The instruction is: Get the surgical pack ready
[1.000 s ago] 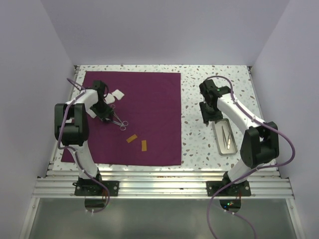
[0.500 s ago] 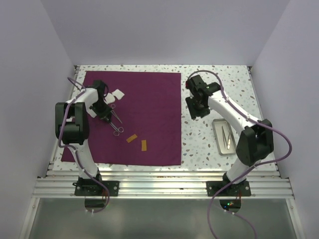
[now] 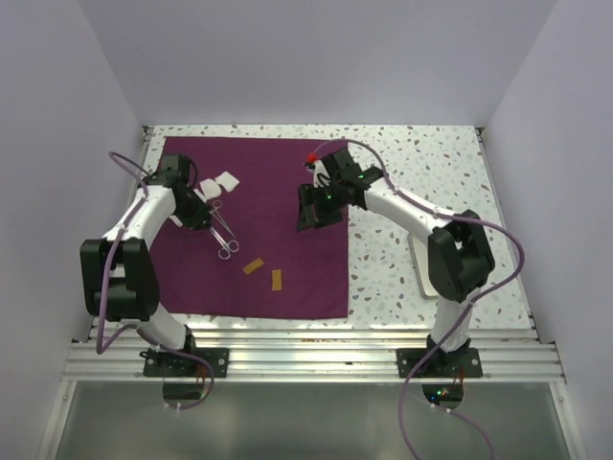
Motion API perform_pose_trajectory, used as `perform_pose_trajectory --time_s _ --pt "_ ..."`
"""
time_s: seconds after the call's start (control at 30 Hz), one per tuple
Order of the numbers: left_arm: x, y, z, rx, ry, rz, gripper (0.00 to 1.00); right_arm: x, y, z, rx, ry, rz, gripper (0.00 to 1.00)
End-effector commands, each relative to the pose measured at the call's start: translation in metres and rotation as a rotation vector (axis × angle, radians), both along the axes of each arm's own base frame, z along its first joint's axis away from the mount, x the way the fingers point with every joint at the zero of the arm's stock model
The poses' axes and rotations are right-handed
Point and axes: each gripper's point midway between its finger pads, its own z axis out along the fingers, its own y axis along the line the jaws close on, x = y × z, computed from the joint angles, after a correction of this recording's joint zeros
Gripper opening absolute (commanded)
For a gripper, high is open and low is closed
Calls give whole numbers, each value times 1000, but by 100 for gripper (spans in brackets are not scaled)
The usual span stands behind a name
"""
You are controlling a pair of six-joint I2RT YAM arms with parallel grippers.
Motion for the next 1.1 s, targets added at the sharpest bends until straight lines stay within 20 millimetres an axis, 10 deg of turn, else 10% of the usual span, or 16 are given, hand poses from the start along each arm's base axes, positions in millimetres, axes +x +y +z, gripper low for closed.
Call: perform_pose_trajectory --time_s 0.0,0.23,0.6,0.67,0.8,0.93,1.07 --pt "-5 -13 4 -41 -40 -56 0 8 83 35 366 -8 114 65" --pt "-26 -32 14 -75 -64 -107 0 -4 174 25 576 64 287 75" --pt "-36 -46 28 -121 -90 -127 0 -41 236 -5 636 138 370 67" --pt "-36 -48 30 -131 -96 -128 0 -43 237 -3 655 146 367 59" --pt "-31 -52 39 -153 -119 -137 0 -48 234 4 664 176 364 0" --pt "-21 -43 56 -98 -154 -133 54 -37 195 -10 463 153 277 0" --pt "-12 -32 71 -36 -192 -130 71 -22 125 -18 219 125 187 0"
